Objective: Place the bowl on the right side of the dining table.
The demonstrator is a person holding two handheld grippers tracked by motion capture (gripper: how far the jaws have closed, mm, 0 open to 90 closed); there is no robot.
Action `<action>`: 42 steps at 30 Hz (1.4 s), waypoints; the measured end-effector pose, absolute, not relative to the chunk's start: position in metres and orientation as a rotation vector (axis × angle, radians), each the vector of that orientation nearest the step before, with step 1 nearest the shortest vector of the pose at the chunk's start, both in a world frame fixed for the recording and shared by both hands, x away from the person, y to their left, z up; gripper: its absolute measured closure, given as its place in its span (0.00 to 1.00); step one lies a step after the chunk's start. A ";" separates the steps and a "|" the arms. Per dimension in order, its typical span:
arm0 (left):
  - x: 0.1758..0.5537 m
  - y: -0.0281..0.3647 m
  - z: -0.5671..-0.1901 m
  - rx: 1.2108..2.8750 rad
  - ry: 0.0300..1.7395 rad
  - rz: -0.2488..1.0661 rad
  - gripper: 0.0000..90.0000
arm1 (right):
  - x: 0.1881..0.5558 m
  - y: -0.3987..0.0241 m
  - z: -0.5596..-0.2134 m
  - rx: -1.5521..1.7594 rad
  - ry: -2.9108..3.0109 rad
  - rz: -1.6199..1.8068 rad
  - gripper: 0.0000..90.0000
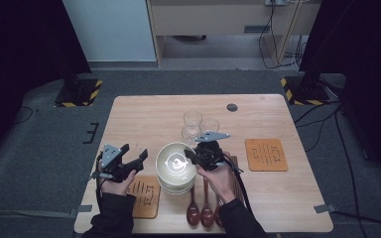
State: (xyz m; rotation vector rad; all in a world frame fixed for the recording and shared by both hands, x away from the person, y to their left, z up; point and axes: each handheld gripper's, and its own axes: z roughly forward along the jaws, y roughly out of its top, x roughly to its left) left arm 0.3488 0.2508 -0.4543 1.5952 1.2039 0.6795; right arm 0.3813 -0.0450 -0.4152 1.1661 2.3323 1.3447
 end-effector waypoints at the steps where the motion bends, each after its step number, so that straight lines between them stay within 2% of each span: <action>1: 0.350 0.251 -0.456 1.601 1.208 0.678 0.23 | 0.381 -0.046 -0.414 1.167 2.328 1.350 0.92; 26: 0.370 0.267 -0.497 1.787 1.343 0.656 0.20 | 0.382 -0.079 -0.391 1.194 2.217 1.399 0.92; 42: 0.380 0.284 -0.514 1.836 1.453 0.638 0.21 | 0.389 -0.119 -0.385 1.265 2.109 1.367 0.92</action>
